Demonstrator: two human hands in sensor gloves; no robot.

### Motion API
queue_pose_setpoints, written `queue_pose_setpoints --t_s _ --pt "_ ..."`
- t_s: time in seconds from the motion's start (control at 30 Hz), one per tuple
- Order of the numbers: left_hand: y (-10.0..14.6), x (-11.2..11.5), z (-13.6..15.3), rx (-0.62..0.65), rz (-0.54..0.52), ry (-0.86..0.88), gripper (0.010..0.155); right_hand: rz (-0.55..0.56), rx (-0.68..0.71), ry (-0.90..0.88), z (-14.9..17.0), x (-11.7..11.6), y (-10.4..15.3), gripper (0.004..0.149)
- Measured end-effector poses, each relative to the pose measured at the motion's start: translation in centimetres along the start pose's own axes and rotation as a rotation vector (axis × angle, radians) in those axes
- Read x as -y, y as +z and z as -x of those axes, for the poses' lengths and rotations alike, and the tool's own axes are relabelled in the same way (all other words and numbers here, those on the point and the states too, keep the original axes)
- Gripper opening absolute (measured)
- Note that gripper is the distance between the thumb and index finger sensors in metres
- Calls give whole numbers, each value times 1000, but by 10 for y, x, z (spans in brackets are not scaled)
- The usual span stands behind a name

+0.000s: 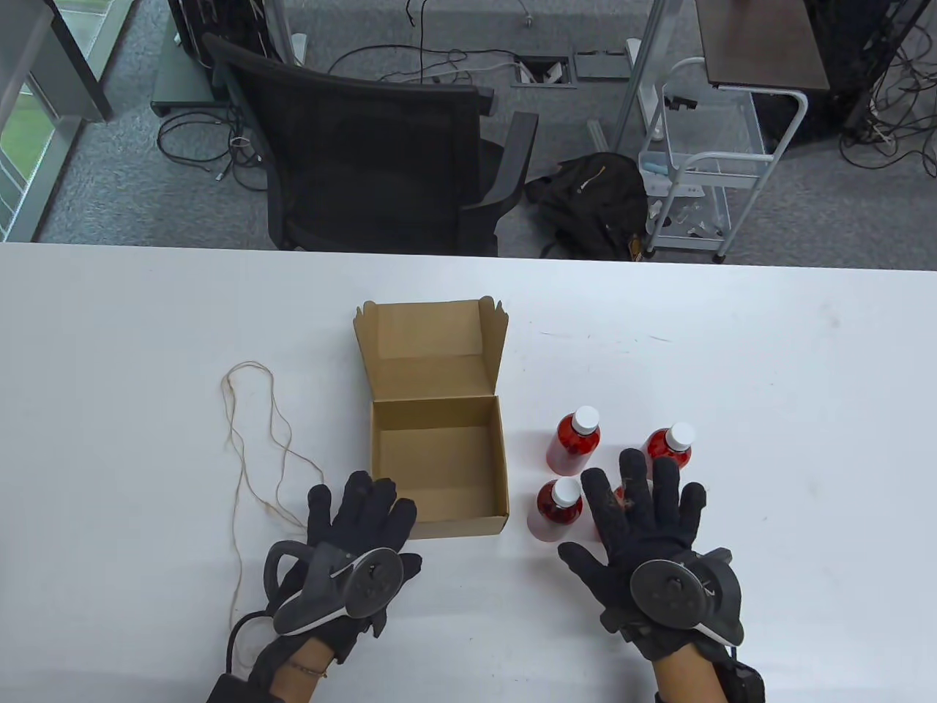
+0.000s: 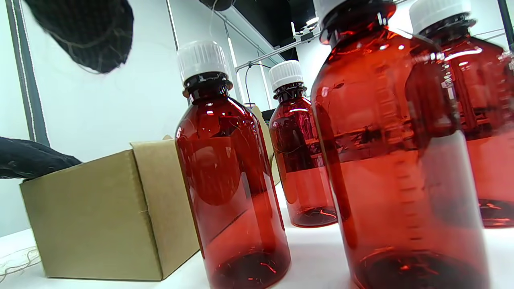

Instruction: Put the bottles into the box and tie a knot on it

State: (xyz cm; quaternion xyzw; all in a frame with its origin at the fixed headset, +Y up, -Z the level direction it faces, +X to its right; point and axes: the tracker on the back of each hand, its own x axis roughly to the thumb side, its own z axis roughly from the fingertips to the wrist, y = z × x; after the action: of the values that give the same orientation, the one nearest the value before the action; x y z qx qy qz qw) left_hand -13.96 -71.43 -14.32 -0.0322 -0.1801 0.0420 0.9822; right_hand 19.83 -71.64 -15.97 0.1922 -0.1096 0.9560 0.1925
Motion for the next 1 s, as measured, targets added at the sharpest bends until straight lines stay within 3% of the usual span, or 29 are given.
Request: queue_pose_setpoints --t_s 0.33,0.7,0.77,0.87,1.0 --pt "4 -17 -11 66 144 70 63 -4 -2 -9 1 -1 -2 87" --pt "7 -18 -19 88 284 71 61 -7 -2 -8 1 -1 -2 87" --pt "9 -24 -16 83 230 81 62 -6 -2 -11 1 -1 -2 87" --pt "15 -38 -5 72 24 115 64 -7 -6 -13 2 -1 -2 87" --pt "22 -45 15 10 -186 145 78 -8 -4 -12 2 -1 -2 87"
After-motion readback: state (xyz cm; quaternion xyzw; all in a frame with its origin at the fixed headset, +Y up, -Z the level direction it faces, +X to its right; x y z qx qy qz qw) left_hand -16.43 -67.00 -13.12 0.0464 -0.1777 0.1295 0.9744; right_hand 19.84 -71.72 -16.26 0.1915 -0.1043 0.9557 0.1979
